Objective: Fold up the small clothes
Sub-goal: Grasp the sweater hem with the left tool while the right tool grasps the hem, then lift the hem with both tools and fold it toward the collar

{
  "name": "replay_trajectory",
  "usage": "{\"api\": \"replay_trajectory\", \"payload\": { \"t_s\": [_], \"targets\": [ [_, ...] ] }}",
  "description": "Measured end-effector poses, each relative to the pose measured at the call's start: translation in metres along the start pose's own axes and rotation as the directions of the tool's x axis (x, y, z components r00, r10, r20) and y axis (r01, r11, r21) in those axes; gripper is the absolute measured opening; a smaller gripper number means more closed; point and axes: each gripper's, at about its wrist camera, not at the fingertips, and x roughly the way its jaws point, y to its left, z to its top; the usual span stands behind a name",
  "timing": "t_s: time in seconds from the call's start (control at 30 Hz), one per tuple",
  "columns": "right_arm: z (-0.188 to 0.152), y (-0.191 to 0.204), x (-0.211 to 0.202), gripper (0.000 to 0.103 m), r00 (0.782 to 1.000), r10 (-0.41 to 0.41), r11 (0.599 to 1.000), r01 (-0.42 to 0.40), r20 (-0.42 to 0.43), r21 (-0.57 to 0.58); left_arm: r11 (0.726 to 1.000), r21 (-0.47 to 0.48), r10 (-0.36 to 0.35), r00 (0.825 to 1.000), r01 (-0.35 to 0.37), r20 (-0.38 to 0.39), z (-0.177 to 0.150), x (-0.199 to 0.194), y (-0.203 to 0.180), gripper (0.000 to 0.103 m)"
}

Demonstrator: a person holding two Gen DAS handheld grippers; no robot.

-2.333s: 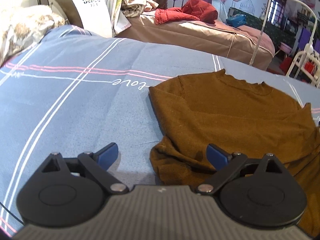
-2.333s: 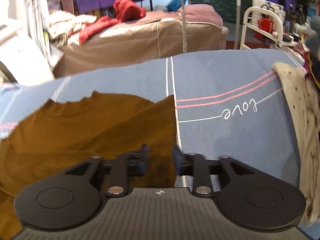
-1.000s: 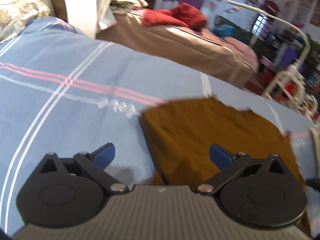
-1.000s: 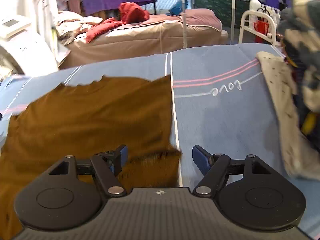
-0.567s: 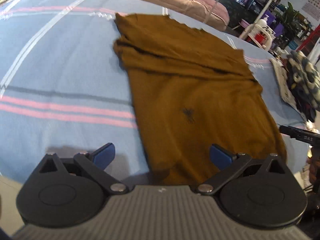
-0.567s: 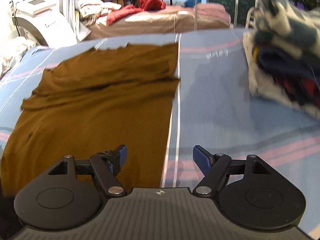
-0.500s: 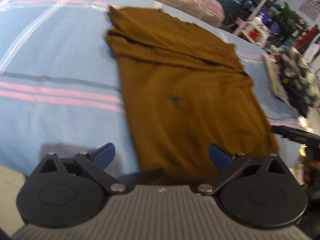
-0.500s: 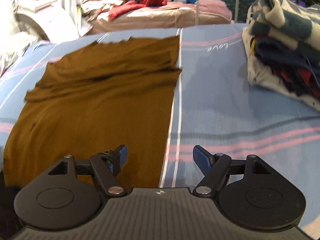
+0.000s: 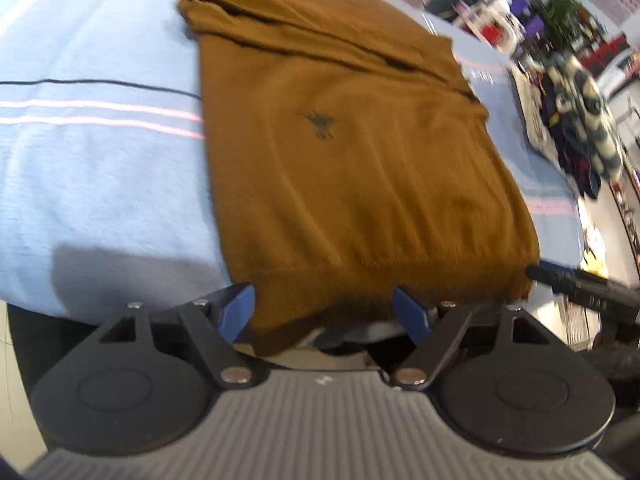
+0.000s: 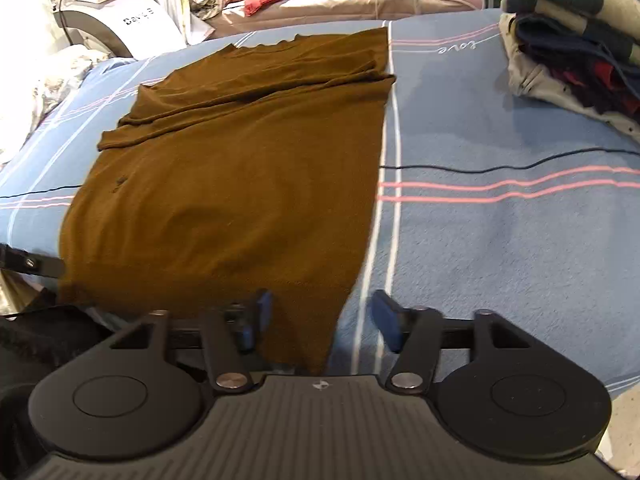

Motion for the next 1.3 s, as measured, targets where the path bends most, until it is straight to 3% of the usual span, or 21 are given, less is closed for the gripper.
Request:
{"api": "replay_trajectory", "payload": {
  "t_s": [0.07, 0.2, 0.33, 0.5, 0.6, 0.73, 0.77, 0.87, 0.93, 0.97, 1.1, 1.2, 1.3],
  "targets": [
    [-0.001, 0.004, 0.001, 0.082, 1.000, 0.008, 1.000, -0.009, -0.019, -0.021, 1.000, 0.018, -0.002, 1.000, 0.003, -0.019, -0.002, 0.002, -0.003, 0.072],
    [-0.010, 0.003, 0.005, 0.073, 0.996, 0.055, 0.998, -0.053, -0.066, 0.034, 0.999, -0.025, -0.022, 0.998, 0.020, -0.065, -0.007, 0.013, 0.003, 0.051],
    [-0.013, -0.001, 0.010, 0.069, 0.994, 0.074, 0.994, -0.067, -0.079, 0.087, 0.998, -0.048, -0.036, 0.995, 0.032, -0.088, -0.007, 0.022, 0.005, 0.042],
    [-0.016, -0.007, 0.013, 0.051, 0.991, 0.093, 0.987, -0.079, -0.098, 0.142, 0.998, -0.057, -0.023, 0.997, 0.019, -0.072, -0.006, 0.022, 0.006, 0.032],
    [-0.016, -0.007, 0.011, 0.049, 0.990, 0.092, 0.987, -0.077, -0.103, 0.142, 0.998, -0.061, 0.019, 1.000, -0.020, -0.022, -0.008, 0.010, 0.005, 0.035],
    [-0.015, -0.007, 0.011, 0.050, 0.990, 0.089, 0.989, -0.074, -0.111, 0.131, 0.997, -0.055, 0.060, 0.997, -0.058, 0.039, -0.008, -0.003, 0.003, 0.069],
    [-0.015, -0.007, 0.011, 0.051, 0.990, 0.088, 0.989, -0.073, -0.113, 0.129, 0.997, -0.054, 0.062, 0.998, -0.060, 0.034, -0.008, -0.002, 0.003, 0.071],
    [-0.013, -0.008, 0.012, 0.050, 0.989, 0.085, 0.991, -0.071, -0.118, 0.116, 0.992, -0.095, 0.091, 0.995, -0.086, 0.050, -0.008, -0.008, 0.009, 0.070],
    [-0.012, -0.008, 0.013, 0.051, 0.989, 0.084, 0.991, -0.070, -0.120, 0.114, 0.991, -0.124, 0.051, 0.996, -0.042, 0.072, -0.008, -0.011, 0.014, 0.071],
    [-0.012, -0.008, 0.014, 0.052, 0.989, 0.087, 0.990, -0.073, -0.121, 0.117, 0.991, -0.132, 0.027, 0.999, -0.021, 0.043, -0.007, -0.005, 0.018, 0.071],
    [-0.010, -0.009, 0.017, 0.052, 0.987, 0.094, 0.991, -0.080, -0.127, 0.110, 0.991, -0.128, -0.035, 0.997, 0.026, -0.066, -0.005, 0.019, 0.019, 0.057],
    [-0.012, -0.009, 0.017, 0.052, 0.987, 0.096, 0.989, -0.080, -0.125, 0.125, 0.991, -0.127, -0.037, 0.998, 0.031, -0.049, -0.002, 0.020, 0.020, 0.054],
    [-0.012, -0.009, 0.018, 0.052, 0.988, 0.095, 0.989, -0.079, -0.125, 0.125, 0.987, -0.159, -0.038, 0.999, 0.031, -0.037, -0.003, 0.018, 0.027, 0.043]
  ]
}}
